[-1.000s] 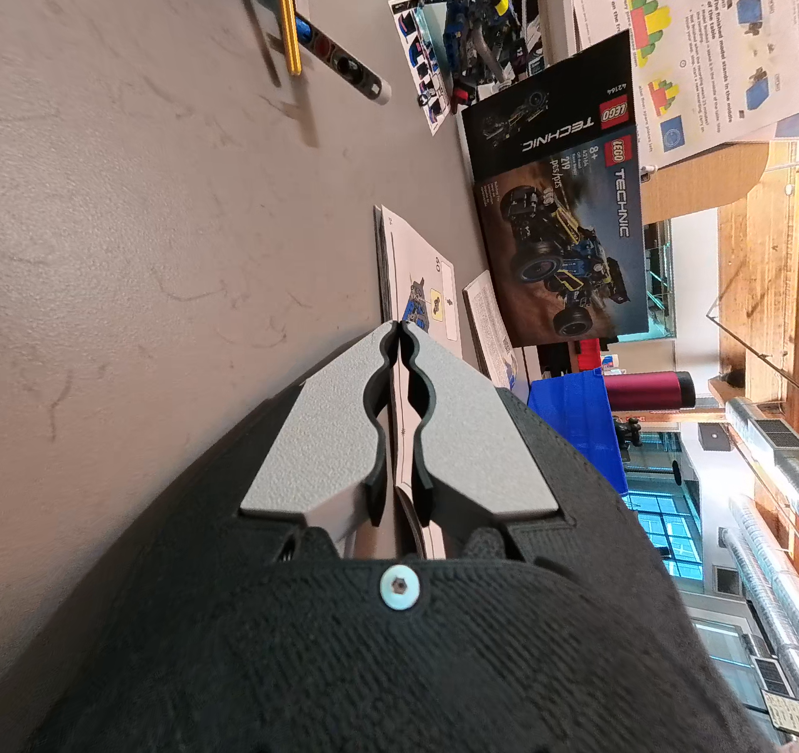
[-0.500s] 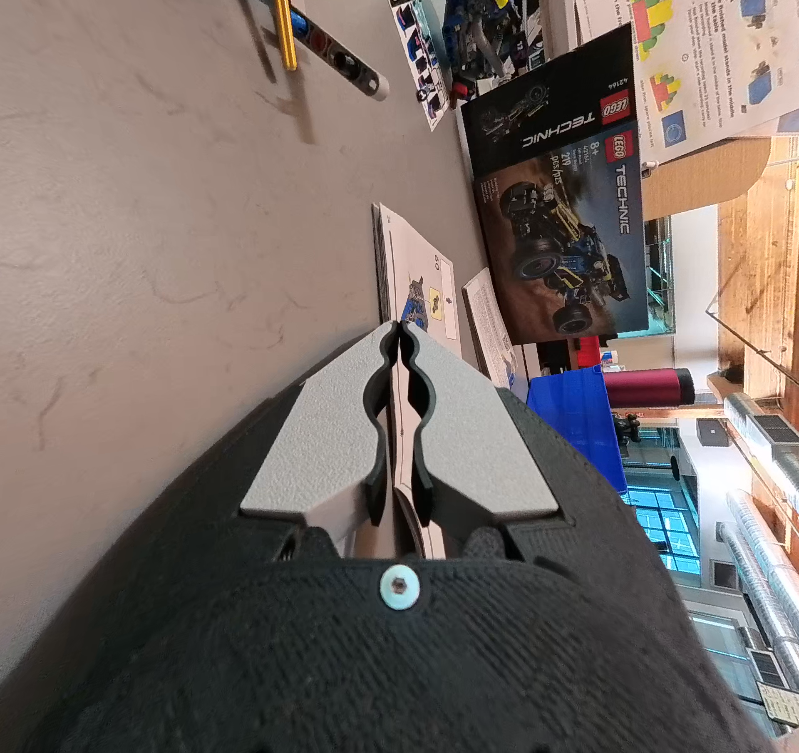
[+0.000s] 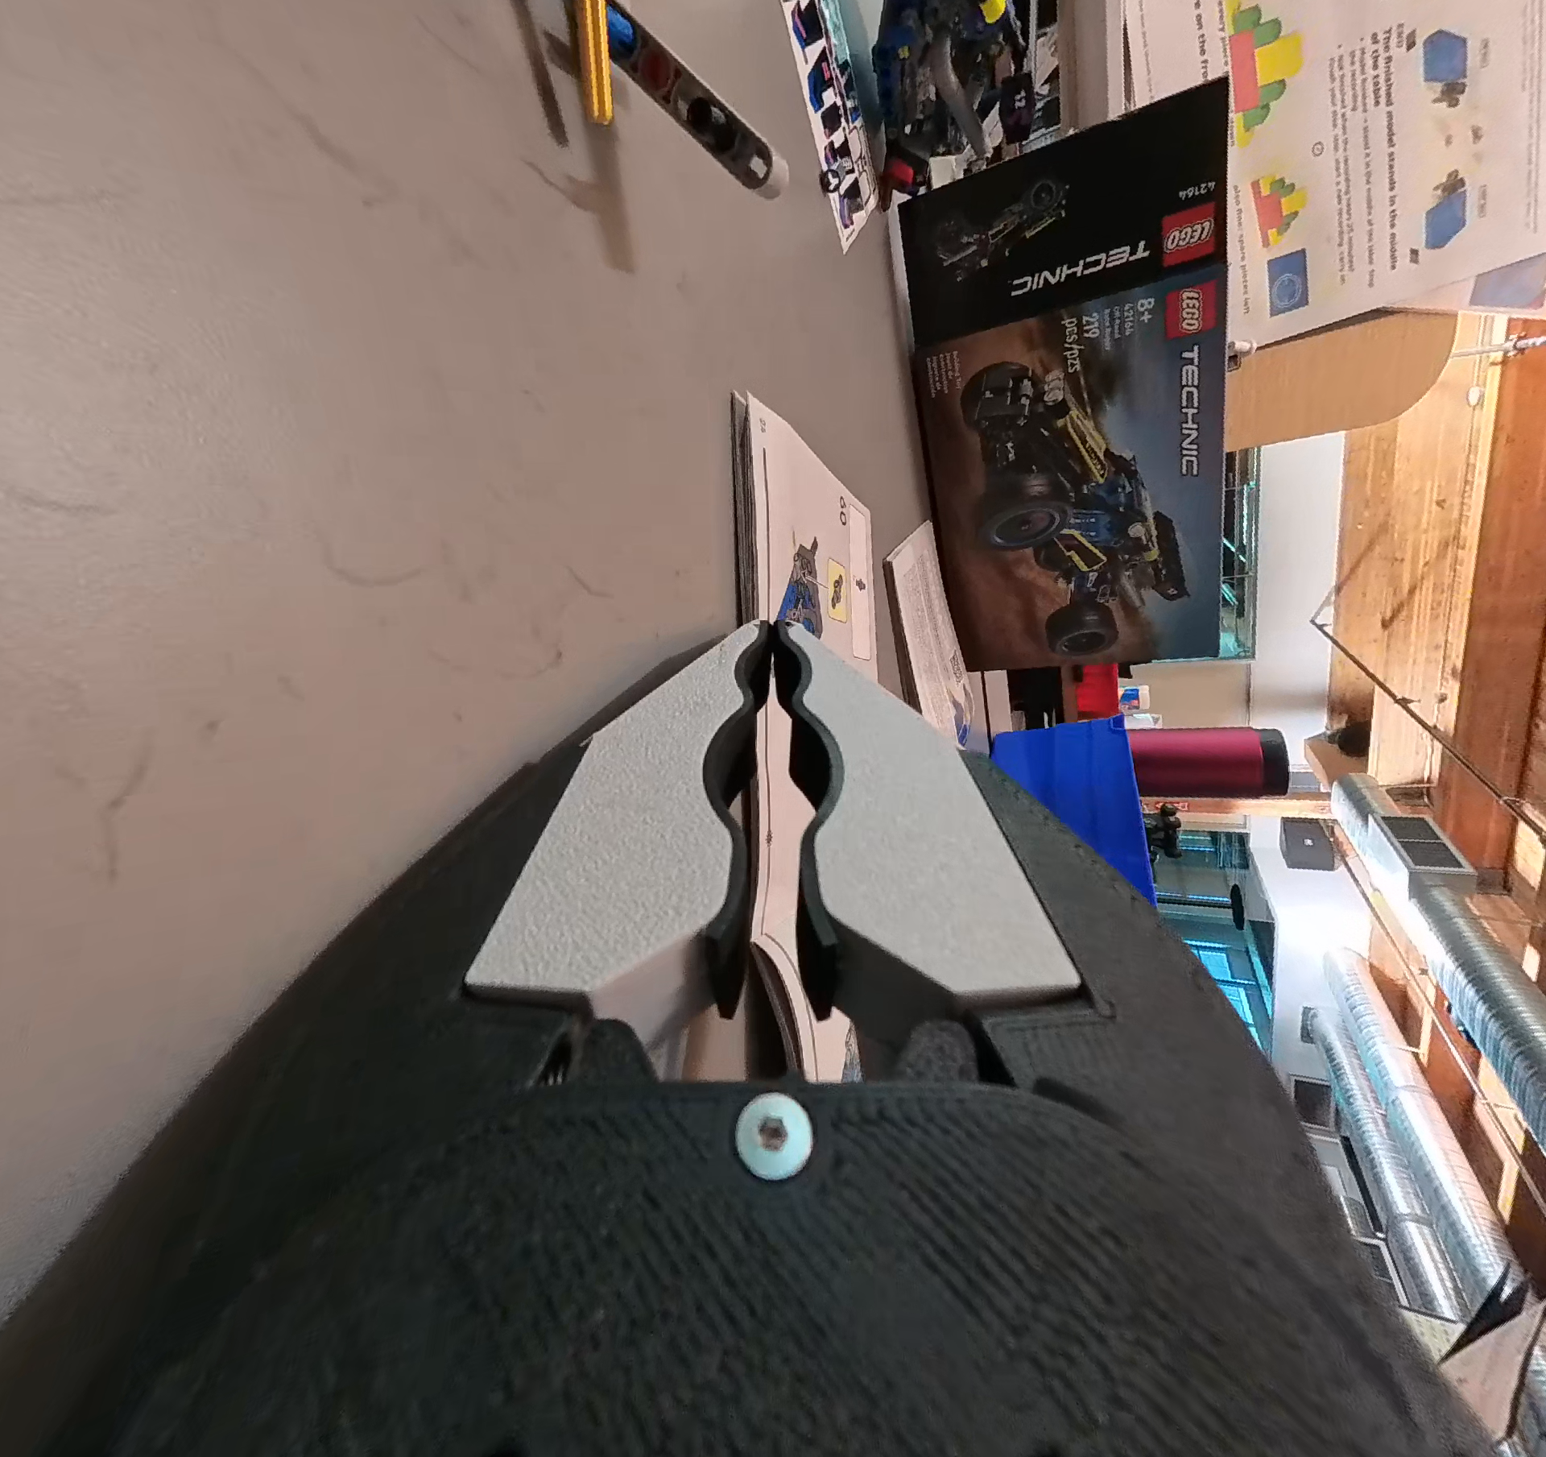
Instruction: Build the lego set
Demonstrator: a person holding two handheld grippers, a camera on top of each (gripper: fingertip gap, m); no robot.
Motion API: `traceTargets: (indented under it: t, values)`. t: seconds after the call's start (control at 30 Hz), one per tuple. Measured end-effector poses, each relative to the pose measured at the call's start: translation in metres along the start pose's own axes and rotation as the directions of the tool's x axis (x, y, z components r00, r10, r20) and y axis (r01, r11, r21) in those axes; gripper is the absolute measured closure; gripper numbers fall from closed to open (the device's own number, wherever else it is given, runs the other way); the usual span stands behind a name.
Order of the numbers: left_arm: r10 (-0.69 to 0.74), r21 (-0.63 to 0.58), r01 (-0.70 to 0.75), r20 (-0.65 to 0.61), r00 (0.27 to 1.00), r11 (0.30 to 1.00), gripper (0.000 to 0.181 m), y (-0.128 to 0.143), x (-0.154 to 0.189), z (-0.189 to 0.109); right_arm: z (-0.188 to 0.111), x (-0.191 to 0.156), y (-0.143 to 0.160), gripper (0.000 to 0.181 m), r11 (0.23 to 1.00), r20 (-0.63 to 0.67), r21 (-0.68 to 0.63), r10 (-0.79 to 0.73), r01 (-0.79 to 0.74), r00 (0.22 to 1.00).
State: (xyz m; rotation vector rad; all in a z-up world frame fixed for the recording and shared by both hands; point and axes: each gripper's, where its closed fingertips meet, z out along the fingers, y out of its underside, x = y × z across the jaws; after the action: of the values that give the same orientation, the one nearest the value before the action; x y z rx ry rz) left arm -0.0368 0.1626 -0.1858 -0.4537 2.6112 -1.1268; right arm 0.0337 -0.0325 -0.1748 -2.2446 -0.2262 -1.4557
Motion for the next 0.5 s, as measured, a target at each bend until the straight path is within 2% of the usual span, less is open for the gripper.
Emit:
traceTargets:
  t: [0.37, 0.43, 0.5]
  values:
    - [0.006, -0.001, -0.006, 0.019, 1.000, 1.000, 0.177, 0.0002, -0.0012, -0.0010, 0.0002, -0.0004, -0.0011, 0.181, 1.000, -0.004, -0.001, -0.015, 0.015, 1.000]
    - [0.008, 0.023, -0.010, 0.061, 0.998, 1.000, 0.177, -0.0024, -0.0055, -0.0039, 0.0002, -0.0004, -0.0010, 0.181, 1.000, -0.003, -0.001, -0.011, 0.011, 1.000]
    - [0.003, 0.080, -0.005, 0.021, 1.000, 0.997, 0.177, -0.0088, -0.0014, -0.0093, 0.0001, -0.0003, -0.0009, 0.181, 1.000, -0.003, 0.001, -0.005, 0.005, 1.000]
